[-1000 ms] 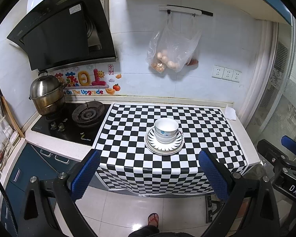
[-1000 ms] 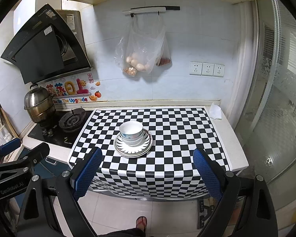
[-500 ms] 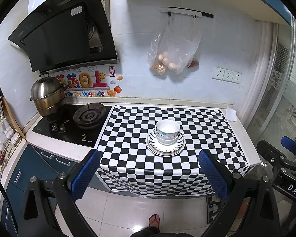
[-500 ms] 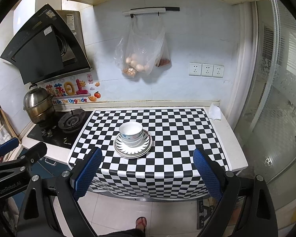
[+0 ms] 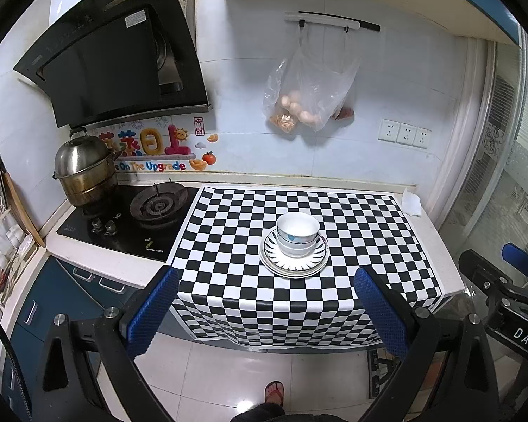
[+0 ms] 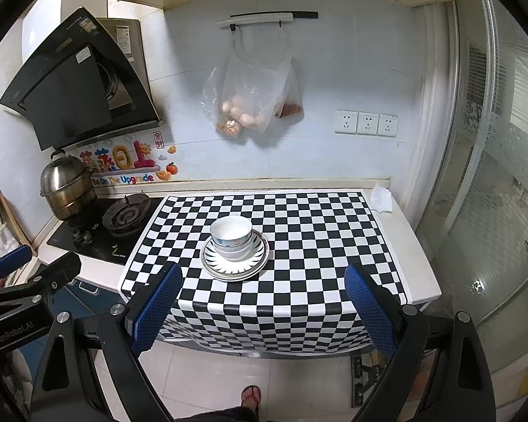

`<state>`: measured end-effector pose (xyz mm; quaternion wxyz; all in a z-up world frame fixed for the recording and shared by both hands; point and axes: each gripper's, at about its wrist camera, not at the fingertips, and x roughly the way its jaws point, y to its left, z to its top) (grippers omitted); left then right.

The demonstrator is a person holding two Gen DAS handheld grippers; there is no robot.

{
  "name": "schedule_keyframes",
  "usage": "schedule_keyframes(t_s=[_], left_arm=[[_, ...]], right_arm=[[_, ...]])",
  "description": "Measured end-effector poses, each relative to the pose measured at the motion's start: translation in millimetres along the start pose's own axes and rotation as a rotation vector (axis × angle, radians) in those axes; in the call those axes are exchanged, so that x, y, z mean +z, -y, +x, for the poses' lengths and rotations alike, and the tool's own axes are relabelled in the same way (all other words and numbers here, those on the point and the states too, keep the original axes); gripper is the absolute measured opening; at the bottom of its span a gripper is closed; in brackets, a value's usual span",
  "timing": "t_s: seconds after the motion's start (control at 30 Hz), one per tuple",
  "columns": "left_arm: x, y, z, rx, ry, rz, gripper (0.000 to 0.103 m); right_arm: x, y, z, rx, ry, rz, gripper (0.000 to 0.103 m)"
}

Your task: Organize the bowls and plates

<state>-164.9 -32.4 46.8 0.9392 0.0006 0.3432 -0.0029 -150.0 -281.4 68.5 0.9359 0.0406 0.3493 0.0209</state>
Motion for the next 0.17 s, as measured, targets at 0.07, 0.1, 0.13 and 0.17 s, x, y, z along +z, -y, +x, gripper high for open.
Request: schedule_keyframes(t_s=[0.07, 0.1, 0.13, 0.17], left_arm=[[0.5, 1.1, -0.3, 0.001, 0.003, -0.002, 0.102], [0.1, 1.4, -0.7, 0.005, 0.005, -0.002, 0.102], [0.6, 2.9, -1.2, 0.008, 0.008, -0.002, 0.102], [1.2, 4.8, -1.2, 0.008, 0.008, -0.001, 0.102]], right_arm=[[0.0, 1.0, 0.5, 0.004, -0.001, 0.002, 0.096], [0.1, 0.8, 0.8, 0.004, -0.002, 0.001, 0.096], [-0.1, 1.0, 1.0, 0.004, -0.002, 0.001, 0.096], [-0.2, 1.7, 1.0, 0.005, -0.003, 0.002, 0.096]])
